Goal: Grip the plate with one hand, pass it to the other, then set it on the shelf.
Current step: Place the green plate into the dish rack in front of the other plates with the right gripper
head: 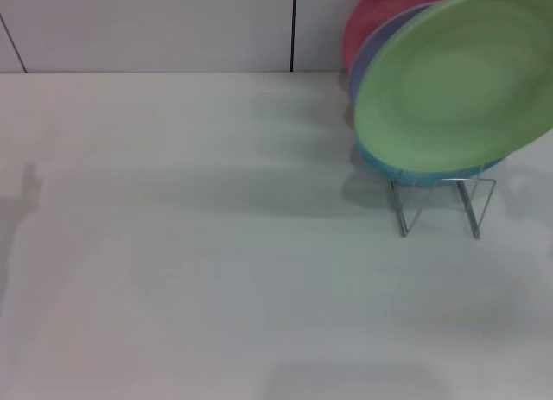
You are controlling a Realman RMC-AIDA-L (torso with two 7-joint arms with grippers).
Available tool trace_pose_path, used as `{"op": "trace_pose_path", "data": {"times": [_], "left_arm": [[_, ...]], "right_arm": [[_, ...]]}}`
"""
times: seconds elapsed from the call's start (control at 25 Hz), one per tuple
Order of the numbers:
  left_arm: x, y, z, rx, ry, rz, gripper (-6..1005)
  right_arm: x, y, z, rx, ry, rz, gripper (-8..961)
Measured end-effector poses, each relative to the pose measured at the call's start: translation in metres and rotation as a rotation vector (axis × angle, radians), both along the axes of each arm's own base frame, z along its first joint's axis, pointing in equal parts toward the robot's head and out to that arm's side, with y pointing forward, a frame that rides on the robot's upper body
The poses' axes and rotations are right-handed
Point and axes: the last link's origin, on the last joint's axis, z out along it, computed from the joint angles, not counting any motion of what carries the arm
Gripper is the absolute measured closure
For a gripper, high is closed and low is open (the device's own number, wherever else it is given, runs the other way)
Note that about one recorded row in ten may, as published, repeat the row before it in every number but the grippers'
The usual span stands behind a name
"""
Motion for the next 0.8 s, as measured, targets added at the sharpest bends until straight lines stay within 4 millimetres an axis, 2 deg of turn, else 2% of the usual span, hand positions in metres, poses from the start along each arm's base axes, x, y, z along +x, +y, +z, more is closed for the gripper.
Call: {"op": "trace_pose_path", "data": {"times": [0.8], "left_arm": [[0.01,0.009,-0.004,-0.013,-0.008,-0.029,383]], "right_arm": [[0.012,0.013,-0.01,-0.001,-0.011,-0.019,922]]}}
